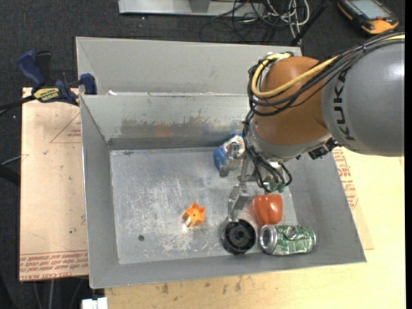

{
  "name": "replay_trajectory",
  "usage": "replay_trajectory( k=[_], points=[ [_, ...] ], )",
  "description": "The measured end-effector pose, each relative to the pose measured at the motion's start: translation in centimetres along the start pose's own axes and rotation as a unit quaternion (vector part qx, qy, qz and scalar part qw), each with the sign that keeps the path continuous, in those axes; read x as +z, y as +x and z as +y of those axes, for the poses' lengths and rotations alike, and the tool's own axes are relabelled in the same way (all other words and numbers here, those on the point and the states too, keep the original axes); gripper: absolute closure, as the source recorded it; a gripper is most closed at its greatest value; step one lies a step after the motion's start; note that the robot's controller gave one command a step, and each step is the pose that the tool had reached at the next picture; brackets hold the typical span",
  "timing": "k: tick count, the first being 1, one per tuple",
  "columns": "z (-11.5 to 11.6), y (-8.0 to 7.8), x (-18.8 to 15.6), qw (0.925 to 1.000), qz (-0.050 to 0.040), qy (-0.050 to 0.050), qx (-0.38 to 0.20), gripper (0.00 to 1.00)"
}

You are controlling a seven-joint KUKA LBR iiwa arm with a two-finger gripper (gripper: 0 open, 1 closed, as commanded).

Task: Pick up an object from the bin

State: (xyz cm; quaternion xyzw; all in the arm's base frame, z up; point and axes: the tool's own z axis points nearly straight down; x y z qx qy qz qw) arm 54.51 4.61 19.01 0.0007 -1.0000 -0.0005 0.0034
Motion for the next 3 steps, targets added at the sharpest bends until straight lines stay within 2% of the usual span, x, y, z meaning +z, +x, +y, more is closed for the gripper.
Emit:
replay_trajectory(
  k=[1, 2, 3],
  points=[
    [0.0, -0.2, -0.4, 1.0, -0.0036, 0.0, 0.0, 0.0],
    [-0.4, 0.3, 11.9, 0.9856, -0.0051, 0.0, -0.169, 1.0],
    [-0.5, 0.3, 11.9, 0.9856, -0.0048, 0.0, -0.169, 0.0]
  ],
)
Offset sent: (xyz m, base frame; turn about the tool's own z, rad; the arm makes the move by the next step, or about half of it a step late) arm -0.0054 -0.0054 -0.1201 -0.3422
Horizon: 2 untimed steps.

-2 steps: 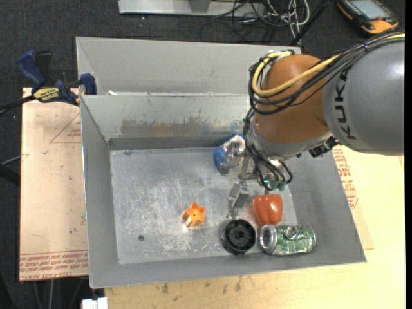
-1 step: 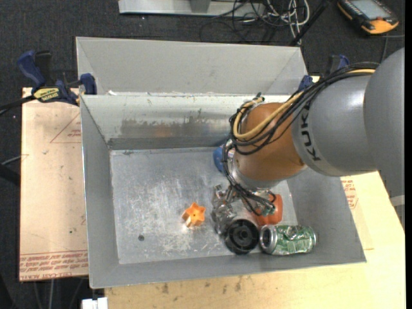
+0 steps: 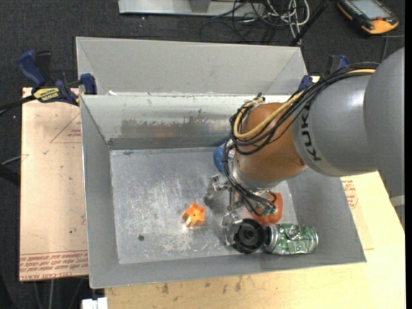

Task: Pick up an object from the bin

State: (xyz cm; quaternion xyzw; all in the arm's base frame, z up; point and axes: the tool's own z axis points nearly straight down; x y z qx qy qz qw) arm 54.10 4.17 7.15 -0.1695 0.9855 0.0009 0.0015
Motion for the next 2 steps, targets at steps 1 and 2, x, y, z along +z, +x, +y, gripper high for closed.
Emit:
replay_trajectory(
  k=[1, 2],
  points=[
    [0.0, 0.0, 0.0, 1.0, -0.0001, 0.0, 0.0, 0.0],
    [3.8, -0.4, 0.0, 1.0, -0.001, 0.002, 0.006, 0.0]
  ],
)
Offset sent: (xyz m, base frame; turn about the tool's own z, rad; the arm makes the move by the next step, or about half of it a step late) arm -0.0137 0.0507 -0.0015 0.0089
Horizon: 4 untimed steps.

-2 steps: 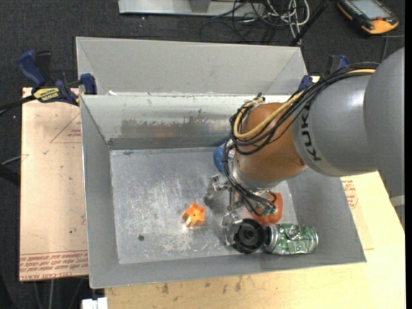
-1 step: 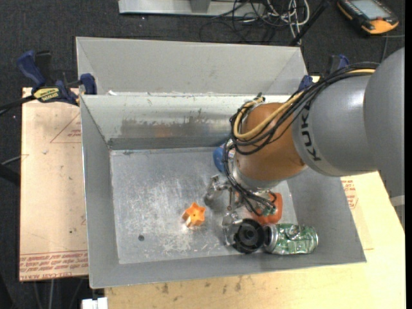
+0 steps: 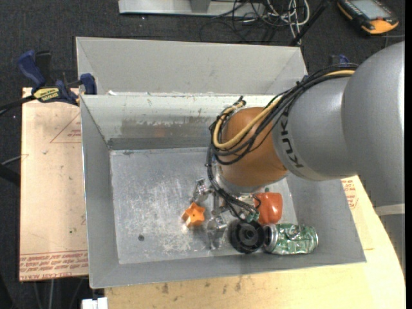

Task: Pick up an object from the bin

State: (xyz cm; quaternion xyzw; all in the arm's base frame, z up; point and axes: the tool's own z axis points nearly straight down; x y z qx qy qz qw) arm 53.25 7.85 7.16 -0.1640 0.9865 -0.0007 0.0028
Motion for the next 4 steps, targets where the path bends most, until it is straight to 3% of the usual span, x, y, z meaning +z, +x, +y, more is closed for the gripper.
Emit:
replay_trajectory(
  k=[1, 2, 3, 4],
  points=[
    [1.7, 0.1, -0.3, 0.9999, -0.0024, -0.001, 0.011, 1.0],
    [1.7, 0.1, -0.3, 0.9999, -0.0023, -0.001, 0.011, 1.0],
    [1.4, 0.4, -14.4, 1.0, 0.0008, -0.001, 0.003, 1.0],
    [1.4, 0.5, -14.4, 1.0, 0.0011, -0.001, 0.003, 1.0]
  ],
)
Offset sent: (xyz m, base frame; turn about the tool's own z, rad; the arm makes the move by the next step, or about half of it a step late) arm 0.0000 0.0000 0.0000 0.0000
